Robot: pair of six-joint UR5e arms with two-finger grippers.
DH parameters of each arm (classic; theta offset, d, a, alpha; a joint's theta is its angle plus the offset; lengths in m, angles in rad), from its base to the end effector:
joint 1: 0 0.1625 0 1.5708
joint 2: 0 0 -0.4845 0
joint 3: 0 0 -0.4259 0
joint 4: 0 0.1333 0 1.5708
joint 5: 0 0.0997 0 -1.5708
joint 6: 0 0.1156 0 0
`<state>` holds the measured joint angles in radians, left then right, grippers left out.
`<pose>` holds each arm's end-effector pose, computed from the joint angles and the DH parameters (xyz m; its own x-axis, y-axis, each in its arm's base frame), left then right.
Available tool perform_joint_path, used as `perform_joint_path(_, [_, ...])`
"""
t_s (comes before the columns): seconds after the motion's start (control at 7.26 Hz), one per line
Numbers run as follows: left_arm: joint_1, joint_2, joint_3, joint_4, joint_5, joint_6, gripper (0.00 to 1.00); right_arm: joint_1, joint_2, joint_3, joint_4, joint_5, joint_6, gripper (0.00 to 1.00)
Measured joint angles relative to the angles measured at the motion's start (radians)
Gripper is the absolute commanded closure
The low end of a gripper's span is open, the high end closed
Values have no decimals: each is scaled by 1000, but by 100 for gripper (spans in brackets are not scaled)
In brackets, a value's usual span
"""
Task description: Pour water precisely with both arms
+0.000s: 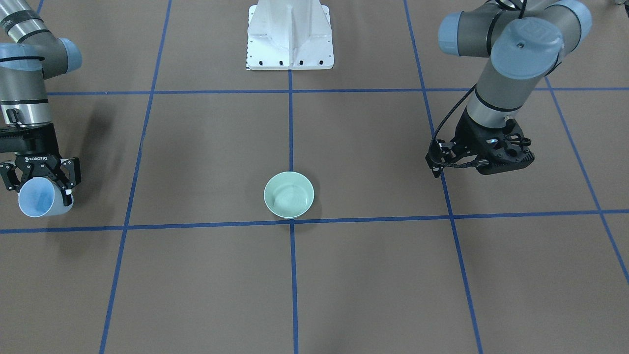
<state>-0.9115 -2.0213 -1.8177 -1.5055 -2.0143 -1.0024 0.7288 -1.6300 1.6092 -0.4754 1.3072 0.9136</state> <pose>0.3501 -0.5884 0.3505 0.7172 -0.1317 -0.6843 0.2048 0.9785 0.0263 -0.2960 -0.4834 0.6205 0.7784 -0.0957 0.6204 -0.4274 0.6431 0.6354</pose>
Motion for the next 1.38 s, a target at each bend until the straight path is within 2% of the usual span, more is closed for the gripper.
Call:
perform_joint_path(0.55, [-72,54,-2,-17,-4,144,0,20,217,20,-10,87,-191,100])
perform_joint_path(0.83, [-99,128,0,-92,-4,209,0,-7,323,17,-16,91,-344,100])
perform_joint_path(0.96, [-115,166,3,-131,-4,246,0,-40,362,17,-40,92,-374,100])
perform_joint_path(1.38, [-190,224,12,-161,-6,385,1,-128,460,28,-227,96,-428,100])
